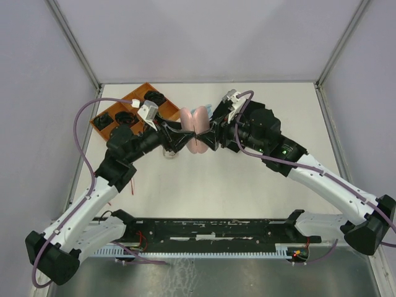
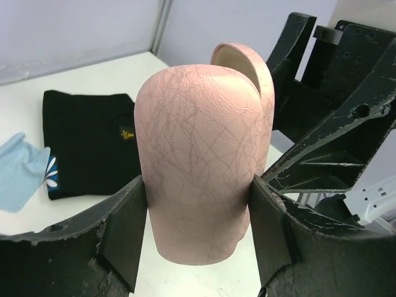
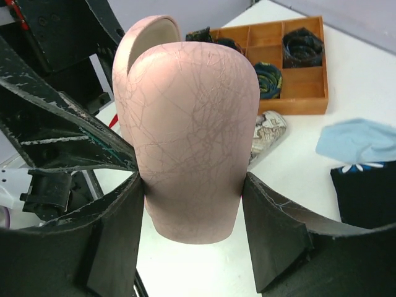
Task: Organize the sunglasses
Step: Open the sunglasses case.
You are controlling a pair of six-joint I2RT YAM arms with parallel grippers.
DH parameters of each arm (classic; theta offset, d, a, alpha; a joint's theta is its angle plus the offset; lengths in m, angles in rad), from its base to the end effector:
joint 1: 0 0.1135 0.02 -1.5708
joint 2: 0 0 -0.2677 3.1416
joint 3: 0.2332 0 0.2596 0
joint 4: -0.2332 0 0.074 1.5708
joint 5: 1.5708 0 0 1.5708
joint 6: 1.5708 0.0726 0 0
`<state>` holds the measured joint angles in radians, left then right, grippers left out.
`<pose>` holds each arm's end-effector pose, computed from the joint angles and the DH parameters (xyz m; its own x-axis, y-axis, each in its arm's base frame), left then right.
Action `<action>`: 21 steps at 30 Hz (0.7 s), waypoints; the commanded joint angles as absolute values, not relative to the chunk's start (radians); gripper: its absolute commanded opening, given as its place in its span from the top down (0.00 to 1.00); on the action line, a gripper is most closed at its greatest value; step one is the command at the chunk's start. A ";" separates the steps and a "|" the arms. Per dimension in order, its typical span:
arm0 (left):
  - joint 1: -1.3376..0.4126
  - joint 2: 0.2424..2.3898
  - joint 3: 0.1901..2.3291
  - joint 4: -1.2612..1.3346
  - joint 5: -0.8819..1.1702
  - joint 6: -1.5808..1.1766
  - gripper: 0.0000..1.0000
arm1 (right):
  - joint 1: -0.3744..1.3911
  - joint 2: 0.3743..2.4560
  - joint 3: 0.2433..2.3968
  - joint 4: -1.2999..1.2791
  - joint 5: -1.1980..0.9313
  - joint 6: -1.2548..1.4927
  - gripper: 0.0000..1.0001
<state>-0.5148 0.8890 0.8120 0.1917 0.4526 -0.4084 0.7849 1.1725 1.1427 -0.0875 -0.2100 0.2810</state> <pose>0.1986 -0.1488 0.3777 -0.2346 -0.2776 -0.9316 0.7930 0.4997 -0.3486 0.2118 0.2329 0.3957 -0.3119 0.0718 -0.9474 -0.7819 0.5471 0.2989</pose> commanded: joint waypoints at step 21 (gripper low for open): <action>-0.526 0.763 0.852 -0.027 0.155 -0.277 0.01 | 0.775 1.231 1.208 -0.514 0.223 0.065 1.00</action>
<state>-0.5240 0.7891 0.8135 0.0509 0.3122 -0.3496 0.7776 1.1877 1.1446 -0.3542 0.0486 0.1619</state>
